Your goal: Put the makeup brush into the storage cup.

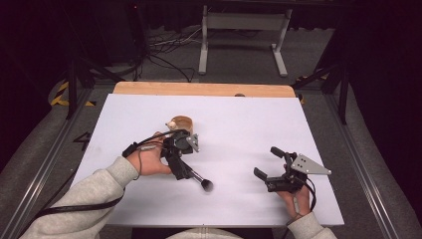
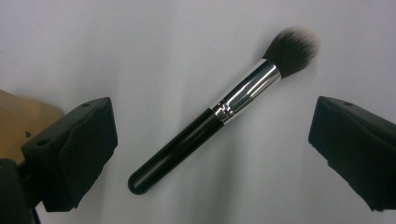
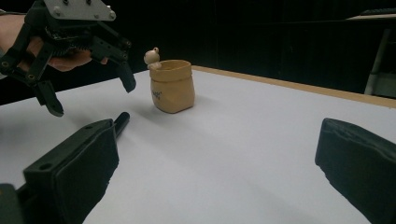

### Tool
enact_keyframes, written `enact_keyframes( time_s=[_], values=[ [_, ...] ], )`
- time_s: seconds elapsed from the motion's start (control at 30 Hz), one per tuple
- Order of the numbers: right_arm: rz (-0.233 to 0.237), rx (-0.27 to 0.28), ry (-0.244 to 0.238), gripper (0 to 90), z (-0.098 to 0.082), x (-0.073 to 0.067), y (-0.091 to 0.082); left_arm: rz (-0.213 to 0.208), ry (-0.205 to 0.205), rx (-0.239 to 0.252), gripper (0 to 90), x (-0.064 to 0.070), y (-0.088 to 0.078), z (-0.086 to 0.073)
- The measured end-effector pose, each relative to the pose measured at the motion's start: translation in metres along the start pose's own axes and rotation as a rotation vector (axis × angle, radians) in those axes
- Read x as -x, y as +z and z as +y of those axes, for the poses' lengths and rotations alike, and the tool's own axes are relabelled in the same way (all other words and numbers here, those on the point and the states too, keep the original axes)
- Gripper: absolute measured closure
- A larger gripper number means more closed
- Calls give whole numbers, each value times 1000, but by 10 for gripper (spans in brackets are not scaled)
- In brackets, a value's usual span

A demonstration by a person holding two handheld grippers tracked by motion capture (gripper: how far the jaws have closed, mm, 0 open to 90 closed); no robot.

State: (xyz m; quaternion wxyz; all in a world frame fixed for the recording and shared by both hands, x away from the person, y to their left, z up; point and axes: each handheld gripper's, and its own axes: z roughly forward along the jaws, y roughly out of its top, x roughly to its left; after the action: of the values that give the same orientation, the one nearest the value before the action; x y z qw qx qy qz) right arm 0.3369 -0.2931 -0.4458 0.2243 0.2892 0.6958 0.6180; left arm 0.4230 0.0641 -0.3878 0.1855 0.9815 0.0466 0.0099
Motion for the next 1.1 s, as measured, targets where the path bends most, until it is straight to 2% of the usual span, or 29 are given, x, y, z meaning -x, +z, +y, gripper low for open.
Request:
enact_keyframes(
  time_s=[0.2,0.23,0.43,0.6,0.7,0.97,1.1],
  values=[
    [-1,1,5,0,0,0,0,-2,5,-4,21,1,6,1],
    [-3,1,5,0,0,0,-1,-1,17,-13,21,1,8,1],
    [1,-1,7,0,0,0,-1,3,27,-48,26,3,17,2],
    [2,-2,11,0,-1,1,-1,-2,22,-49,32,3,21,2],
    [3,-2,12,0,-1,0,-1,-6,35,-66,37,3,25,1],
    [4,-5,15,0,-1,1,-1,-17,29,-81,48,2,32,0],
    [7,-6,16,0,-1,0,0,-26,25,-74,52,2,37,-1]
  ],
)
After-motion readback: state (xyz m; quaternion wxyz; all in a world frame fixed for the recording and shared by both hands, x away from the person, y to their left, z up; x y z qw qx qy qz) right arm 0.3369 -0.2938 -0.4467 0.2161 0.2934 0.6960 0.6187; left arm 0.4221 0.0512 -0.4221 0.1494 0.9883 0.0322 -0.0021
